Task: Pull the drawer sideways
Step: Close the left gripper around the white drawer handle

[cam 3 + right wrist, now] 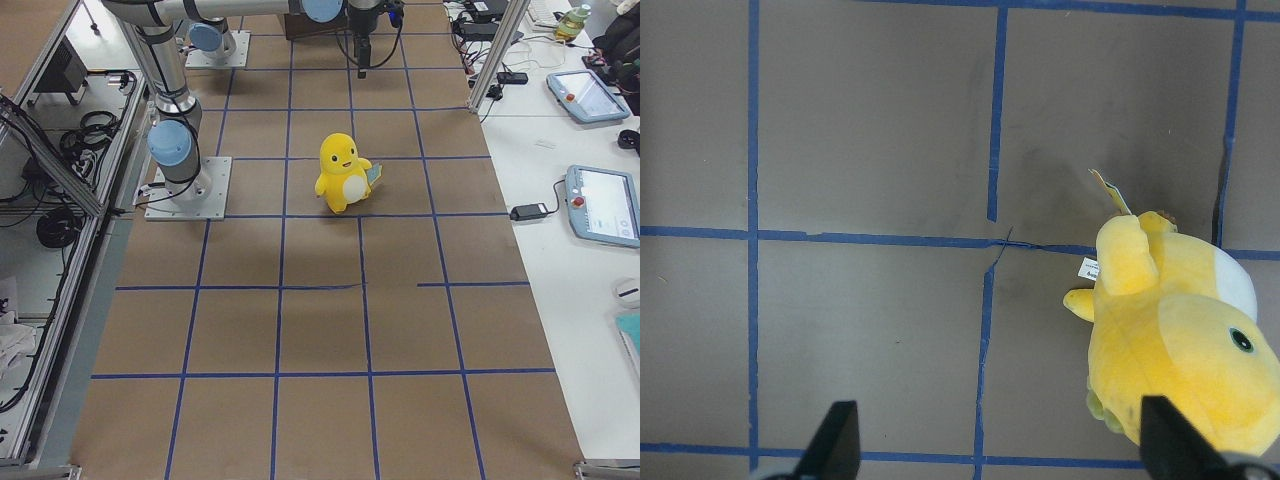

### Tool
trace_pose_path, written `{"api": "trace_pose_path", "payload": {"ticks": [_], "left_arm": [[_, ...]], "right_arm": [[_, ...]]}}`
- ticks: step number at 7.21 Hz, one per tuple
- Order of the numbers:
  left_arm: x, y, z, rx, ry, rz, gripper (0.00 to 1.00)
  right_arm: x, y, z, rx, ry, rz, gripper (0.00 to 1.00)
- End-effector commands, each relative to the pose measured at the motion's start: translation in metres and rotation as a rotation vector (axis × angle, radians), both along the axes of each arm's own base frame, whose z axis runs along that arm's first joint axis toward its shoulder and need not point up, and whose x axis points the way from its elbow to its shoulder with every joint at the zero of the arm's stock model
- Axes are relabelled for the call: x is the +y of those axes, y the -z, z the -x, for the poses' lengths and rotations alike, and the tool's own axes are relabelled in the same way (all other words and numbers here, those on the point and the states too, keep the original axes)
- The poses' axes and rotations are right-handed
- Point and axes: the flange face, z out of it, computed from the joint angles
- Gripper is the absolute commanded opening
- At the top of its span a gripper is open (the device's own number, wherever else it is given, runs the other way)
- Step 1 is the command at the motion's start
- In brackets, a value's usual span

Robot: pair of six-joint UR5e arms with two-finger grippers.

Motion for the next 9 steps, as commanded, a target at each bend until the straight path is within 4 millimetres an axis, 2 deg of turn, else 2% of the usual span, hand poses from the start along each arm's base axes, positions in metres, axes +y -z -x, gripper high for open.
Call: {"api": "trace_pose_path", "payload": {"ticks": [1, 4, 5, 9], "left_arm": [[0.0037, -0.0012, -0.0027, 0.001, -0.005, -0.023, 0.56], [0.0063, -0.0029, -0.0026, 0.000, -0.008, -0.038, 0.56], [0.0059, -0.0034, -0.0025, 0.002, -0.009, -0.037, 0.40], [0.0054, -0.0044, -0.0056, -0.005, -0.009, -0.039, 0.38]], "right_arm": [[0.0000, 0.0000, 0.0000, 0.000, 0.000, 0.000, 1.00], [0.0000, 0.0000, 0.0001, 0.001, 0.000, 0.000, 1.00], [0.0000, 0.0000, 0.0000, 0.000, 0.000, 0.000, 1.00], [0.0000, 0.0000, 0.0000, 0.000, 0.000, 0.000, 1.00]]}}
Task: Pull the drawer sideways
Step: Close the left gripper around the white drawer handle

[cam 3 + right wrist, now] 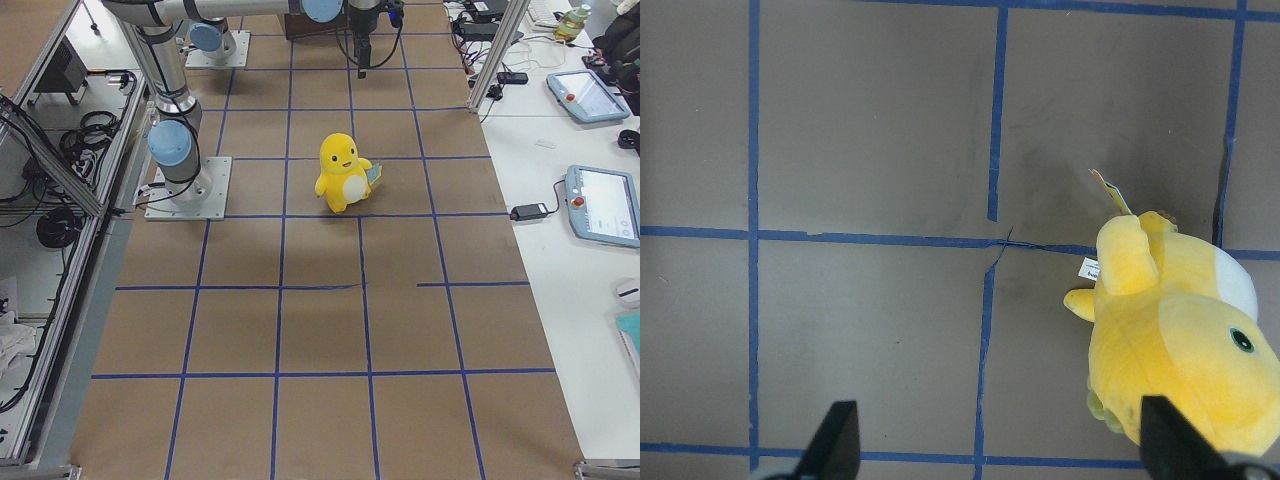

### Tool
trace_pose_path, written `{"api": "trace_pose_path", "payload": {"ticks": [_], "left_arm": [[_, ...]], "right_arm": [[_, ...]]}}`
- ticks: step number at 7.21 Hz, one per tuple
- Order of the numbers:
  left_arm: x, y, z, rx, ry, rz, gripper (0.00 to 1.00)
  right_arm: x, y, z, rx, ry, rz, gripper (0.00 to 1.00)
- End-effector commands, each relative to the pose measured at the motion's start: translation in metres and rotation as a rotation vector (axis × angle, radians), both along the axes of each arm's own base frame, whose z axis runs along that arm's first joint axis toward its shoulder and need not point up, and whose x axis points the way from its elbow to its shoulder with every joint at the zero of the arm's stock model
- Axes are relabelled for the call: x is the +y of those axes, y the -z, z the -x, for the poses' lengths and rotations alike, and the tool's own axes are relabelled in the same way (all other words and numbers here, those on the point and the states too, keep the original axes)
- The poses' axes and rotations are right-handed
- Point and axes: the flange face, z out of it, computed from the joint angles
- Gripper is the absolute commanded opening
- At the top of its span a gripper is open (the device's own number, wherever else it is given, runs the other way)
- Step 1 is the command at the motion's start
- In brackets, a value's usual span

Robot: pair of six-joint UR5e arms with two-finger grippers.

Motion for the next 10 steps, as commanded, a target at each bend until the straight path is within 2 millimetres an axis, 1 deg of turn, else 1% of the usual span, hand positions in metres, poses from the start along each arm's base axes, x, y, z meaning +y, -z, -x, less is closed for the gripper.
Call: {"api": "trace_pose_path", "payload": {"ticks": [1, 2, 3, 4, 6, 8, 10], "left_arm": [[0.0001, -0.0005, -0.0016, -0.005, 0.002, -0.007, 0.36], [-0.0011, -0.0023, -0.0017, -0.005, 0.002, -0.004, 0.26], [-0.0016, -0.0029, -0.0017, -0.005, 0.002, -0.002, 0.14], [-0.0026, -0.0044, -0.0009, -0.004, 0.002, 0.000, 0.05], [-0.0035, -0.0046, -0.0008, -0.002, 0.002, 0.000, 0.00], [-0.0049, -0.0027, 0.0030, 0.005, 0.003, -0.020, 0.00], [-0.0098, -0.0091, 0.0054, 0.006, 0.005, -0.037, 0.00]], "right_arm": [[0.0000, 0.0000, 0.0000, 0.000, 0.000, 0.000, 1.00], [0.0000, 0.0000, 0.0000, 0.000, 0.000, 0.000, 1.00], [0.0000, 0.0000, 0.0000, 0.000, 0.000, 0.000, 1.00], [0.0000, 0.0000, 0.0000, 0.000, 0.000, 0.000, 1.00], [0.0000, 0.0000, 0.0001, 0.001, 0.000, 0.000, 1.00], [0.0000, 0.0000, 0.0000, 0.000, 0.000, 0.000, 1.00], [0.0000, 0.0000, 0.0000, 0.000, 0.000, 0.000, 1.00]]}}
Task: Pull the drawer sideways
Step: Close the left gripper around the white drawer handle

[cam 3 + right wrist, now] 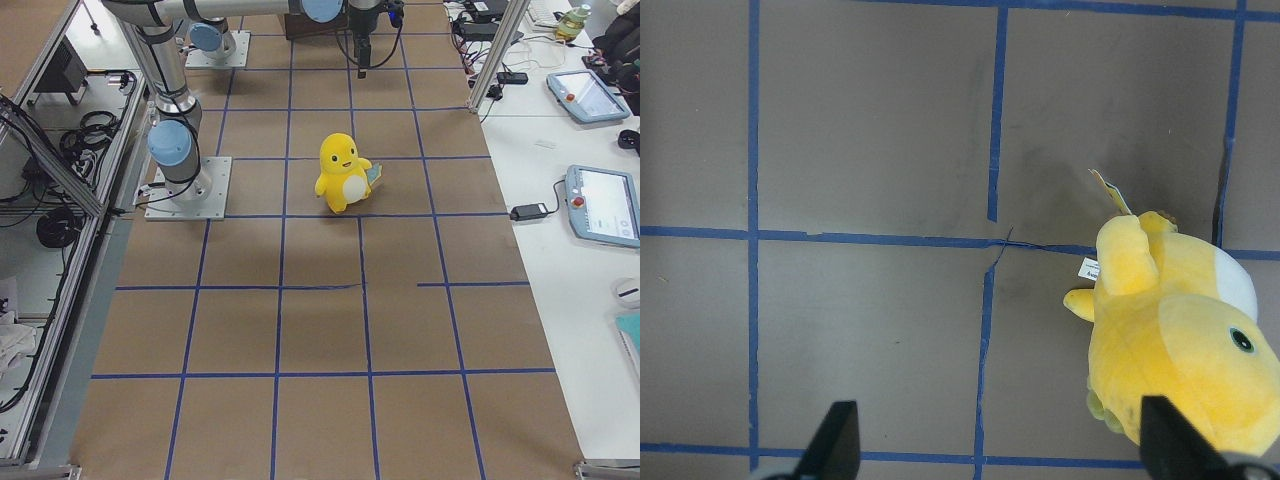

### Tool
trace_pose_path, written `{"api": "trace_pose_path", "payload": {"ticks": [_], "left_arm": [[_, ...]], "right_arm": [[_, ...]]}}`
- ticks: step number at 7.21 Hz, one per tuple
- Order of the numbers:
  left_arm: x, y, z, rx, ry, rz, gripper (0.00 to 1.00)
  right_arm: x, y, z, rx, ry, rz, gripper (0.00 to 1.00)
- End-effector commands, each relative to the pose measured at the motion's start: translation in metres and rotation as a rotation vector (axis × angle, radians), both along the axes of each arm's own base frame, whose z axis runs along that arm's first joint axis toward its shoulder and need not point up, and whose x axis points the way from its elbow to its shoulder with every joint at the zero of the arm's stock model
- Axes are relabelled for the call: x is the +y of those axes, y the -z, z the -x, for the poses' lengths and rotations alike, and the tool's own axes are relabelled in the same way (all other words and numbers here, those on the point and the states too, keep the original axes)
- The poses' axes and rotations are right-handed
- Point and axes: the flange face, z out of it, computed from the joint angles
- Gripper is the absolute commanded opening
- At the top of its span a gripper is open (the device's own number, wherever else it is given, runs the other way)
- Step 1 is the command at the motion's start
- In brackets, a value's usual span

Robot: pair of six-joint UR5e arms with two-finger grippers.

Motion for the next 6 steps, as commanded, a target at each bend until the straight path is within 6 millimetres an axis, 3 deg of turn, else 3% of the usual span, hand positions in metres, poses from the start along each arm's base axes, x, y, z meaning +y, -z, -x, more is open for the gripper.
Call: {"api": "trace_pose_path", "payload": {"ticks": [1, 6], "left_arm": [[-0.002, -0.002, 0.005, 0.002, 0.007, -0.011, 0.00], [-0.002, 0.004, 0.021, -0.008, 0.018, -0.004, 0.00]], "right_arm": [[0.000, 0.000, 0.000, 0.000, 0.000, 0.000, 1.00], [0.000, 0.000, 0.000, 0.000, 0.000, 0.000, 1.00]]}}
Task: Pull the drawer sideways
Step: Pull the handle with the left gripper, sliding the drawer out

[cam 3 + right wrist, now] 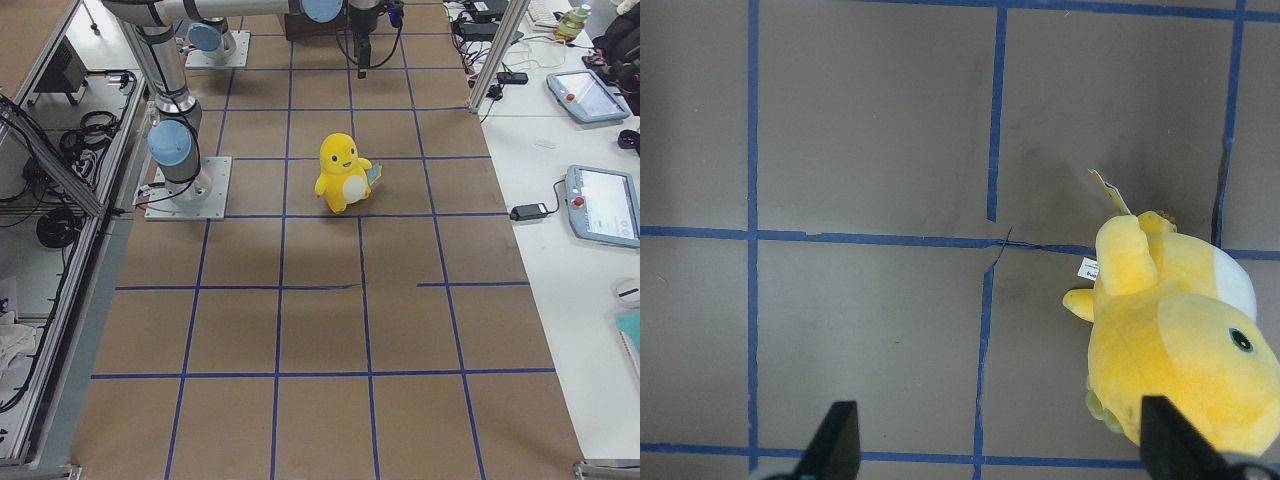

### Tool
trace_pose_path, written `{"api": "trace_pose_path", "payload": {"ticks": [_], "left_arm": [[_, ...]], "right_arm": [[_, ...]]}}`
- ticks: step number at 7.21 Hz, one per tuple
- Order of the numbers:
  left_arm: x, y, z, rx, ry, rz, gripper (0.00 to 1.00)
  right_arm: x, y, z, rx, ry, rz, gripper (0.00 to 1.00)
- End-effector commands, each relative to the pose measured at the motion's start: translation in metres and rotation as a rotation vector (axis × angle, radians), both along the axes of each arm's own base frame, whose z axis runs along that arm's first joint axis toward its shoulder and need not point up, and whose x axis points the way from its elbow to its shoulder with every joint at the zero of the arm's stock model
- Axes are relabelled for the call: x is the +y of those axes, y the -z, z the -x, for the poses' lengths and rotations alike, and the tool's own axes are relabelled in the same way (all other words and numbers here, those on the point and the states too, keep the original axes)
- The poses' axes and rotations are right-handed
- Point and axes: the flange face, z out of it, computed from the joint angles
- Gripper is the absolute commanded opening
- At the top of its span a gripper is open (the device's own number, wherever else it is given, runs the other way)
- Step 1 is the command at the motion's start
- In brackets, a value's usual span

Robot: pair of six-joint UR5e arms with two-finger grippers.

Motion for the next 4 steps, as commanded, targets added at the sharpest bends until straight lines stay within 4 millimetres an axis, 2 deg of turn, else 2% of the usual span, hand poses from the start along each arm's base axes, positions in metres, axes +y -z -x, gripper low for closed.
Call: {"api": "trace_pose_path", "payload": {"ticks": [1, 4], "left_arm": [[0.0000, 0.0001, 0.0094, -0.005, 0.008, 0.009, 0.00], [-0.0030, 0.0022, 0.0163, -0.012, 0.005, 0.014, 0.00]], "right_arm": [[0.0000, 0.0000, -0.0001, -0.001, 0.000, 0.000, 1.00], [0.0000, 0.0000, -0.0001, -0.001, 0.000, 0.000, 1.00]]}}
